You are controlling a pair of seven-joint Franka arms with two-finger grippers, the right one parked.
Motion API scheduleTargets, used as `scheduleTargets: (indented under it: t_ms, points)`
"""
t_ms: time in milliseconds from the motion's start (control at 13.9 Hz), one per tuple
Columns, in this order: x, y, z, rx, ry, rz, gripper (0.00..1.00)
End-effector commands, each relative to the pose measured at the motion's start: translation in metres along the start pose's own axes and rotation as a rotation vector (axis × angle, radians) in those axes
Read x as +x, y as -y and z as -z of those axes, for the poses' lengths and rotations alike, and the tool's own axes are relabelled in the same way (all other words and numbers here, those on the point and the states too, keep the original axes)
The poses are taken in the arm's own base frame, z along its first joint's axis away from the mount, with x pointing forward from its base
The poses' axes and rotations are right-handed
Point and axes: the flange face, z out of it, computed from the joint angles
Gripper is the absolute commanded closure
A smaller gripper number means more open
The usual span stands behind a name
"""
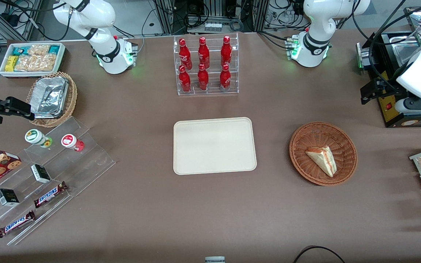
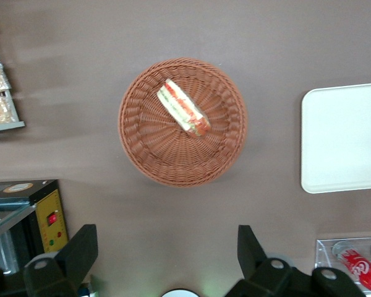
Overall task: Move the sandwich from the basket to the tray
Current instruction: 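Move the left gripper over the wrapped sandwich in the wicker basket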
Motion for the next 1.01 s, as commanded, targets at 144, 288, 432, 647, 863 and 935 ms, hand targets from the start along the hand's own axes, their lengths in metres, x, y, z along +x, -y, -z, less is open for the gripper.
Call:
scheduleTargets:
  t_ms: [144,288,432,647,863,935]
  points:
    - [0.013,0.004,-0.008,-0.009,0.017,-0.01,0.0]
    - [0.022,0.008,-0.025,0.028,0.042,0.005,0.0]
    - [0.031,0.009,-0.045,0.038,0.06,0.005,0.0]
    - [0.035,0.012,-0.097,0.047,0.036,0.054,0.0]
    - [0.036,0.011,-0.145,0.04,-0.001,0.187,0.0]
    - [0.036,0.018,-0.156,0.025,-0.006,0.249,0.0]
